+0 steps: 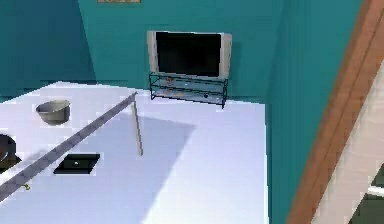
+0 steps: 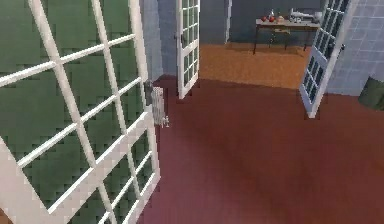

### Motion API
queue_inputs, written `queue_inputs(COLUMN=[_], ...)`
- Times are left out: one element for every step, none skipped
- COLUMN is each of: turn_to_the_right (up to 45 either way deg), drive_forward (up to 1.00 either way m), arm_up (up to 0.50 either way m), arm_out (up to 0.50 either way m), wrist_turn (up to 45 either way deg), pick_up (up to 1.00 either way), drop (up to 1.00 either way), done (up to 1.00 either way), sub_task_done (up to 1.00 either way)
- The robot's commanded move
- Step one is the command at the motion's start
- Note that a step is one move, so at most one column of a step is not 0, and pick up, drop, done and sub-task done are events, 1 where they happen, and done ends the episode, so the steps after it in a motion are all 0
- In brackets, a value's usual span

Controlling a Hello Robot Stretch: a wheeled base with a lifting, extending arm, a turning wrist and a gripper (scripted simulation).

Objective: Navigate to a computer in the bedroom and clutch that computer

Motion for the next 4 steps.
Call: queue_inputs(turn_to_the_right=[0.0,0.0,-6.0,0.0], drive_forward=[0.60,1.00,0.00,0.30], arm_up=[0.00,0.00,0.00,0.00], arm_out=[0.00,0.00,0.00,0.00], wrist_turn=[0.0,0.0,0.0,0.0], pick_up=[0.00,0.00,0.00,0.00], drop=[0.00,0.00,0.00,0.00], done=[0.00,0.00,0.00,0.00], sub_task_done=[0.00,0.00,0.00,0.00])
